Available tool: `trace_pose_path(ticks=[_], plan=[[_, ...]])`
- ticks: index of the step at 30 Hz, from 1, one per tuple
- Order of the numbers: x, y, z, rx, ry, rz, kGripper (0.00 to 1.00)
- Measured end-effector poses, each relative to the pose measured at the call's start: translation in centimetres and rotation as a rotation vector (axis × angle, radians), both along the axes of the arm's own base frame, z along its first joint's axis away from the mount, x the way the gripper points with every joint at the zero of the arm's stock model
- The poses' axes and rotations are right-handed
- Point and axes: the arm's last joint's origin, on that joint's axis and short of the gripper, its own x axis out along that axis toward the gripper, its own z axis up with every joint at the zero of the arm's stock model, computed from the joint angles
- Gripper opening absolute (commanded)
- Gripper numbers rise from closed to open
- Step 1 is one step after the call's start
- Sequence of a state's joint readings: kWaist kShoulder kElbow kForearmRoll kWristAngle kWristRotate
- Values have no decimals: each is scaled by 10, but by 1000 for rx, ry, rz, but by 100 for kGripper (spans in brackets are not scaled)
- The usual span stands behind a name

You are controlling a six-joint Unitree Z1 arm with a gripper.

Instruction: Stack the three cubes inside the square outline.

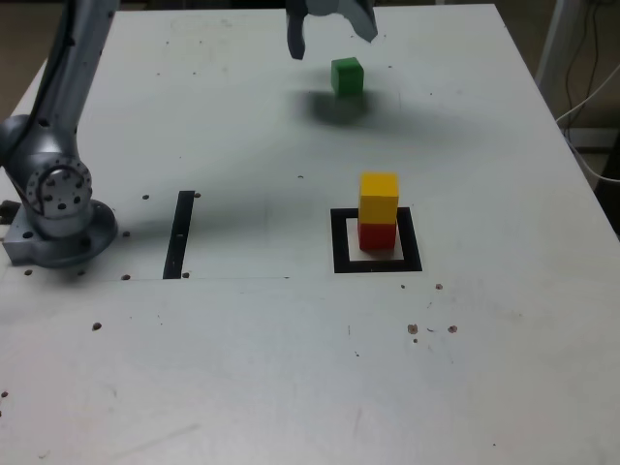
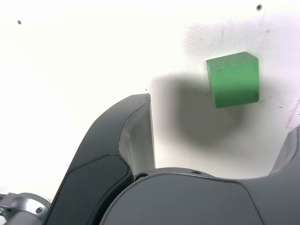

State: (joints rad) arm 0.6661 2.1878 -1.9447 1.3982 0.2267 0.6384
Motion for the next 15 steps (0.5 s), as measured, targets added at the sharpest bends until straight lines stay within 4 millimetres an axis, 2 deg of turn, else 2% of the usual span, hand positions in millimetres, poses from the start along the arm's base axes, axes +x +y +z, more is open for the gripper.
trace_pose_path(ticks=[6,15], plan=[[15,13,-25,-18,43,-44,94],[24,26,-37,-27,46,-56,86]])
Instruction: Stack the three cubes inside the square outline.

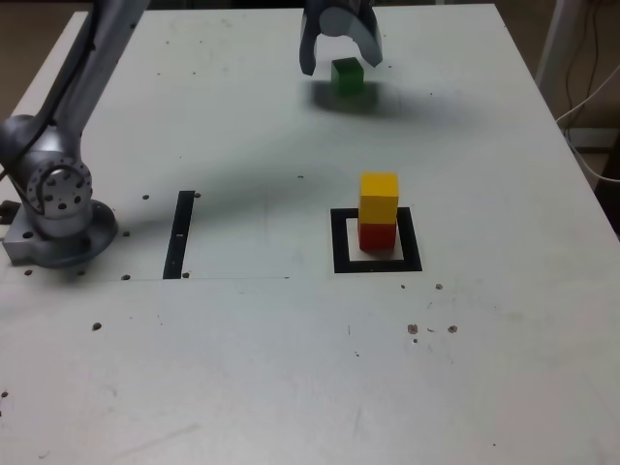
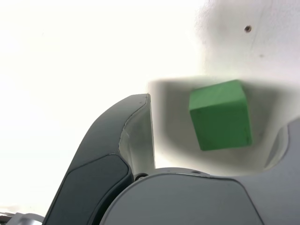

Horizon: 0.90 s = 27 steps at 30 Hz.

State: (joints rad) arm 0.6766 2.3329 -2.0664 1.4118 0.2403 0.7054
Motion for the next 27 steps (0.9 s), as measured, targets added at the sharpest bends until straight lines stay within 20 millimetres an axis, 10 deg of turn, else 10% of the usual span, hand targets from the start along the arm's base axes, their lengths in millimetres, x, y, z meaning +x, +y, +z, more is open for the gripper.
trace_pose_path(ticks=[27], plan=[[5,12,-23,-88,-28,49,34]])
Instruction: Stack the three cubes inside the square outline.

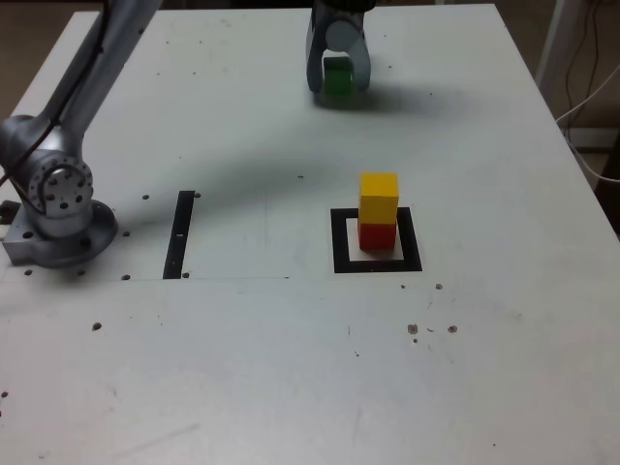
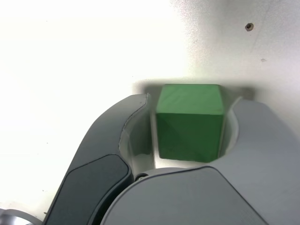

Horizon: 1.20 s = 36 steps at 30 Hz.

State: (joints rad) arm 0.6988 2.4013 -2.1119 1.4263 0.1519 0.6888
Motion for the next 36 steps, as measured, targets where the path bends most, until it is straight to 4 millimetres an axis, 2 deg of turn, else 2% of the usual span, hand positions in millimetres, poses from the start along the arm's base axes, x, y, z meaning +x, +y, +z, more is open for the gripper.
trace_pose_path(ticks=[6,11,15,21,25,31,36], plan=[[1,-5,4,-5,-1,-2,26],[2,-21,35,36,-36,-37,24],[4,-40,51,35,-37,-73,24],[6,-91,82,44,-41,-109,24],[4,-138,105,58,-65,-123,24],[-12,-208,138,63,-135,-117,24],[-24,-250,146,47,-149,-86,24]])
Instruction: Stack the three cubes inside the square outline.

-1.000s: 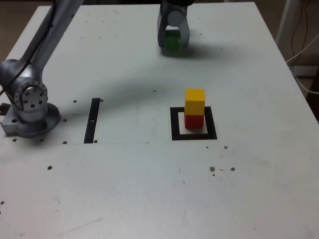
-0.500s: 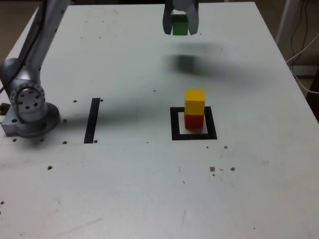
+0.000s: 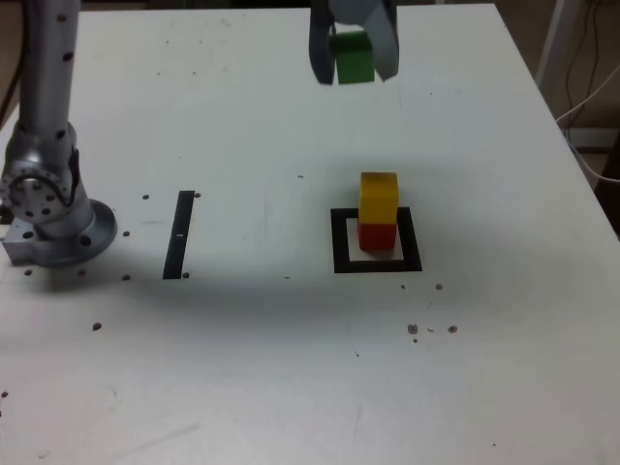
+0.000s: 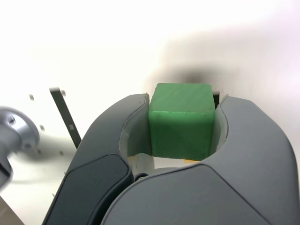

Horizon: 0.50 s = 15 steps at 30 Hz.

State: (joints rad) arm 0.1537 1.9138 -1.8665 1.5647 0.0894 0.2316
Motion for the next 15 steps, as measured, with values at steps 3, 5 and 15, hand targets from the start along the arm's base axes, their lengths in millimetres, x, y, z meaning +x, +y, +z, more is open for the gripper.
trace_pose_path(ticks=[3,5,15], plan=[[-8,-23,4,-16,-2,31,24],[-14,-38,7,-26,-7,62,24],[-9,-92,-1,-20,9,76,24]])
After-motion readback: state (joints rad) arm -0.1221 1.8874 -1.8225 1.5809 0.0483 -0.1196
